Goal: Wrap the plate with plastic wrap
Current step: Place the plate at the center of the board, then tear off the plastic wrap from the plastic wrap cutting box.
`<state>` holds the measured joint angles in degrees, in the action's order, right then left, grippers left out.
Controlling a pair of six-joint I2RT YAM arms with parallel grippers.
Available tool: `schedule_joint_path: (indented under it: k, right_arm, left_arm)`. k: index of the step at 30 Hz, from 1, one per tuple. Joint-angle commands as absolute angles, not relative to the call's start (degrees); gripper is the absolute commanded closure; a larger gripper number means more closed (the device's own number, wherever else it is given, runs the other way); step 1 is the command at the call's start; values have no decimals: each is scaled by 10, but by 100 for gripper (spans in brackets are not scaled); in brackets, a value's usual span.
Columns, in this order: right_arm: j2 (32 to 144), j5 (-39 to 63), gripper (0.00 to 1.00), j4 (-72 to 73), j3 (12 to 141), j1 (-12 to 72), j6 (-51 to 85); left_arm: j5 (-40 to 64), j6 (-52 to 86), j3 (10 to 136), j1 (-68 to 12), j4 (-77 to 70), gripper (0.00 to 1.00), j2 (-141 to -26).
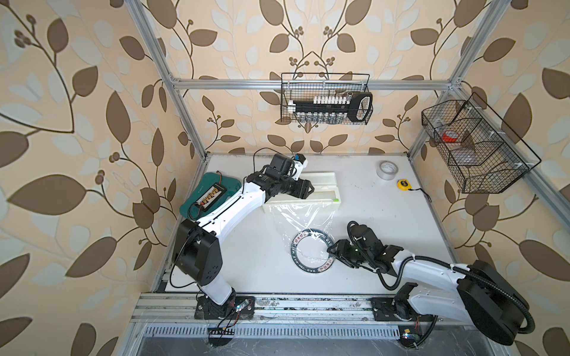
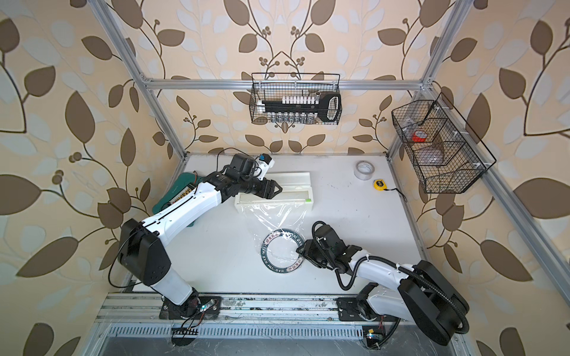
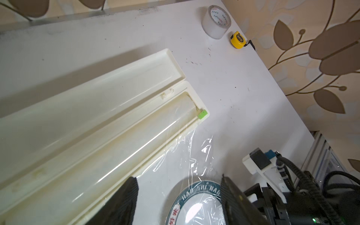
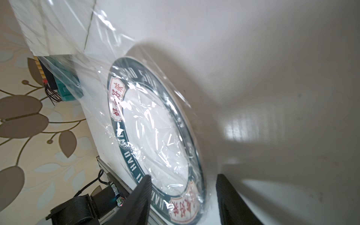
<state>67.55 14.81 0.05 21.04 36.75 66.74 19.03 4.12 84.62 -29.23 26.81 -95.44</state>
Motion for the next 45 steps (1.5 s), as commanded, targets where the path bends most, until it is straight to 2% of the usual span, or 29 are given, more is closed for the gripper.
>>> schedule_joint_path:
  k: [1, 5, 9, 14, 18, 28, 38, 45]
  right_arm:
    - [648, 127, 40, -139, 264, 340, 600]
    - [671, 125, 38, -249, 383, 240, 463]
    - [770, 128, 38, -281, 505, 159, 378]
    - [899, 79, 38, -281, 643, 142, 350]
    - [977, 78, 39, -289, 729, 142, 327]
    - [1071, 111, 44, -316, 817, 131, 278]
    - [1112, 145, 50, -317, 827, 121, 258]
    - [1125, 151, 51, -316, 828, 121, 255]
  left_arm:
    - [197, -59, 933, -299, 301, 34, -1007]
    - [205, -161, 1008, -322, 326, 41, -1087]
    - [211, -249, 1025, -338, 306, 45, -1133]
    - [245, -318, 1033, -349, 289, 45, -1167]
    - [274, -349, 1031, -353, 279, 46, -1184]
    - [318, -387, 1046, -355, 250, 52, -1234]
    - [323, -398, 1072, -364, 243, 55, -1269]
    - [321, -408, 1087, -371, 253, 69, -1287]
